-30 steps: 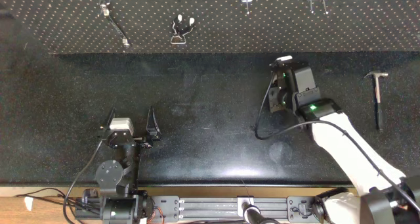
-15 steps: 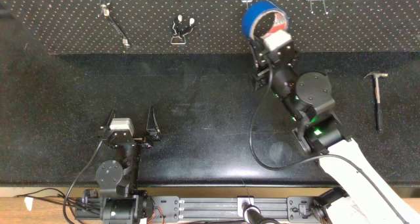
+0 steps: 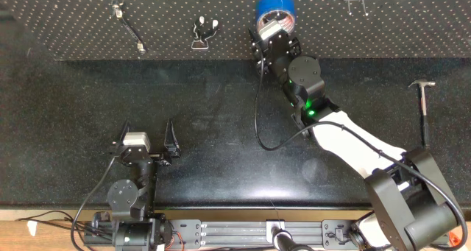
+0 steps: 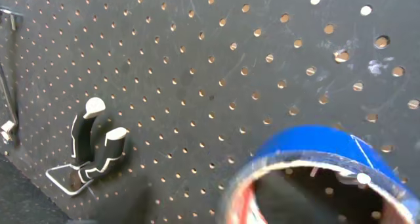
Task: Place Tools Onto Pegboard
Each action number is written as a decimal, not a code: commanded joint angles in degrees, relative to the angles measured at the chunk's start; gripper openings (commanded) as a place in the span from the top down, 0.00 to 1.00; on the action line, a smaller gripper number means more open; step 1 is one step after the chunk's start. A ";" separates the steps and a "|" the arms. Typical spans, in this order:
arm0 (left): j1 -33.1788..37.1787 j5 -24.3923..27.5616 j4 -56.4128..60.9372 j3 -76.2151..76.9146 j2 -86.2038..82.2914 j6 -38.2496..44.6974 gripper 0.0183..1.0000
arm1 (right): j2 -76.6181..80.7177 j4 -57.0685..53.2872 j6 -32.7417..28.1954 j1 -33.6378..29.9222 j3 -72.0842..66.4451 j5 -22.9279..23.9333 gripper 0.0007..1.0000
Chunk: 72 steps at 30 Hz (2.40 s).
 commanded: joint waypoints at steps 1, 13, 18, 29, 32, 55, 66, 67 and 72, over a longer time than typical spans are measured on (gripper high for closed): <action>-0.28 0.61 -0.37 -0.13 -0.46 0.52 0.00 | -3.65 -3.21 3.89 0.11 1.51 -1.60 0.07; -0.28 0.61 -0.37 -0.13 -0.48 0.52 0.00 | -26.32 -81.50 17.09 -26.03 1.51 -1.62 0.06; -0.28 0.63 -0.35 -0.13 -0.46 0.52 0.00 | -26.18 -94.03 3.28 -44.59 1.51 -1.38 0.06; -0.28 0.61 -0.37 -0.13 -0.48 0.52 0.00 | -15.56 -93.22 -17.38 -60.67 1.51 -1.20 0.05; -0.28 0.61 -0.37 -0.13 -0.46 0.52 0.00 | -12.59 -92.85 -22.77 -64.08 1.51 -1.27 0.05; -0.28 0.61 -0.35 -0.13 -0.46 0.52 0.00 | 1.46 -86.03 -28.39 -67.71 3.63 -6.16 0.50; -0.28 0.63 -0.35 -0.13 -0.46 0.52 0.00 | 1.46 -86.18 -28.37 -67.71 3.63 -6.16 0.93; -0.28 0.61 -0.37 -0.13 -0.46 0.52 0.00 | 1.46 -86.18 -28.37 -67.71 3.63 -6.16 0.92; -0.28 0.61 -0.37 -0.13 -0.46 0.52 0.00 | -6.54 -86.18 -24.24 -67.71 3.63 -9.03 0.93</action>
